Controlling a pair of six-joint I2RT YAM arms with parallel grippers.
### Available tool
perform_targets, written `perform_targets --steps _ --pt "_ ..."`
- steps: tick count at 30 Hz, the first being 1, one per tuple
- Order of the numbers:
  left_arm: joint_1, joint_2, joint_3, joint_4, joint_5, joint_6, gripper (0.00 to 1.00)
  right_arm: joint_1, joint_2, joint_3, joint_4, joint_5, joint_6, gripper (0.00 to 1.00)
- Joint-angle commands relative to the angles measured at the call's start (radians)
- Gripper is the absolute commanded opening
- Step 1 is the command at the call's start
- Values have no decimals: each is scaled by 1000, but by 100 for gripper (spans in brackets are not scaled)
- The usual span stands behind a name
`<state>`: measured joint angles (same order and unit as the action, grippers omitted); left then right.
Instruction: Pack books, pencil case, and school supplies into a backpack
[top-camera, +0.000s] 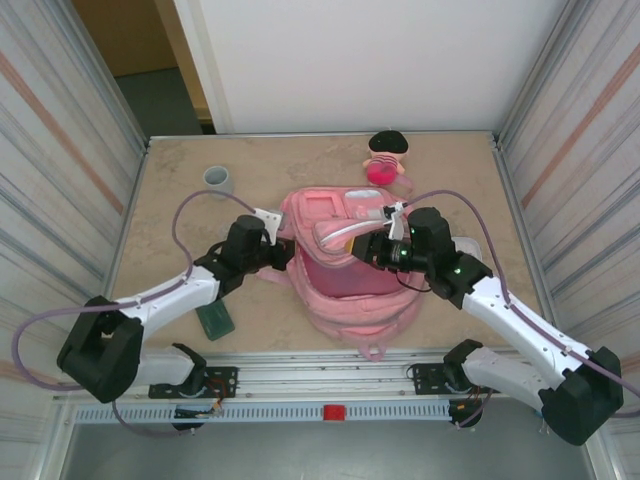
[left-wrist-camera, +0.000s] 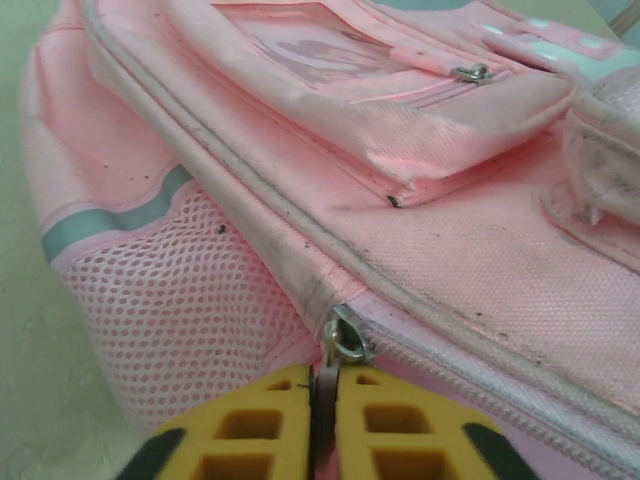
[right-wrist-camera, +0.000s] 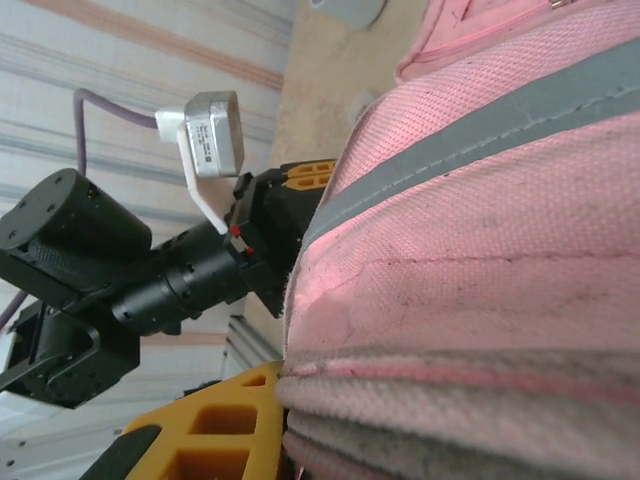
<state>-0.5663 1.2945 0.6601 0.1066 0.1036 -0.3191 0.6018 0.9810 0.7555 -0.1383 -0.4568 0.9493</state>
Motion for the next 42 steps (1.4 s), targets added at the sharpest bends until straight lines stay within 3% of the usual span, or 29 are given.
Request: perform_targets --steps 1,5,8,11,14,16,20,28,35,42 --pt "47 -11 30 -27 -95 -29 33 -11 -8 34 52 39 -44 13" --pt "47 -95 26 -106 -56 -105 52 -40 56 -32 161 97 -17 26" --pt "47 -164 29 -214 -64 -191 61 -56 94 -50 180 95 14 45" --pt "47 -231 19 -320 -100 -269 74 -41 84 -36 78 124 9 59" --pt "47 -288 10 -422 -135 -348 92 -27 43 -17 -93 142 -27 65" --pt "48 -314 12 -476 -155 -357 99 -18 15 2 -229 153 -55 67" --pt "50 -346 22 -590 -214 -422 99 -13 -70 15 -472 183 -87 77" --pt "85 -336 30 -793 -293 -588 99 -2 -191 94 -727 224 -116 79" --pt "186 -331 20 -1017 -364 -732 99 25 -188 97 -627 218 -154 78" --pt "282 -297 -44 -1040 -367 -762 99 64 -85 91 -526 202 -174 78"
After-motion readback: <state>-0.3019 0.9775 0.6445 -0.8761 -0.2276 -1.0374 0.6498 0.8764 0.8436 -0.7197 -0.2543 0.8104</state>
